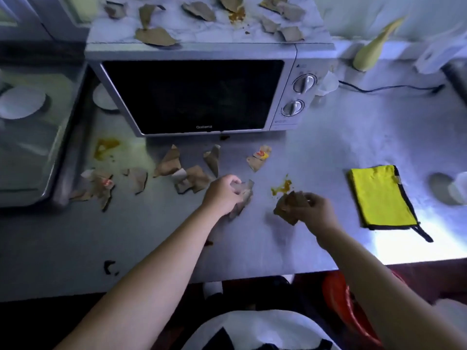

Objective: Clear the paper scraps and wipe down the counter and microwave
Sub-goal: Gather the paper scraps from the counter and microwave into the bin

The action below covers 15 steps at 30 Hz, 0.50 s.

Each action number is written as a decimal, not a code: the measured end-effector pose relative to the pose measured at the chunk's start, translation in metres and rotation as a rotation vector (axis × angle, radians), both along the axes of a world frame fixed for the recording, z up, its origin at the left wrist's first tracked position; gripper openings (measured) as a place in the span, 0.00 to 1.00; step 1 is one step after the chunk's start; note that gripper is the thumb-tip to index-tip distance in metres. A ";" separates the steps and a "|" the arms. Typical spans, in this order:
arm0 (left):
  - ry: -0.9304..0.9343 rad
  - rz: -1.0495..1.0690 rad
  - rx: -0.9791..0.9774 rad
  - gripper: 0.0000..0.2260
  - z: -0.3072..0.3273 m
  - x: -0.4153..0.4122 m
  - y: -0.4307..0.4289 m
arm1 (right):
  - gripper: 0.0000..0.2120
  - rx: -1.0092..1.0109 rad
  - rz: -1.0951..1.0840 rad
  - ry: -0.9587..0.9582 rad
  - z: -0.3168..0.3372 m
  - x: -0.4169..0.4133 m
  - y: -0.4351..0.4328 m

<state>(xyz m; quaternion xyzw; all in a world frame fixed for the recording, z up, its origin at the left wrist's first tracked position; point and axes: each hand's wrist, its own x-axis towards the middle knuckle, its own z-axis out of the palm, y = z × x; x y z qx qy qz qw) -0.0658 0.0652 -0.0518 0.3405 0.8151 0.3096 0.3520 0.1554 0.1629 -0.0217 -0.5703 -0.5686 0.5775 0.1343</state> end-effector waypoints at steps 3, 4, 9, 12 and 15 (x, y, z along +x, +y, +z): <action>0.156 -0.093 -0.133 0.16 -0.008 -0.007 0.018 | 0.11 -0.091 -0.023 0.039 0.011 0.022 -0.029; 0.207 -0.133 -0.185 0.14 -0.010 -0.008 0.022 | 0.12 -0.110 -0.027 0.043 0.016 0.028 -0.037; 0.340 -0.156 -0.331 0.06 -0.018 -0.005 0.024 | 0.15 -0.250 0.033 0.136 0.028 0.046 -0.059; 0.374 -0.140 -0.320 0.03 -0.016 -0.001 0.017 | 0.13 -0.275 0.057 0.212 0.028 0.048 -0.059; 0.296 -0.125 -0.235 0.04 -0.008 0.006 0.010 | 0.13 -0.283 0.072 0.270 0.029 0.046 -0.052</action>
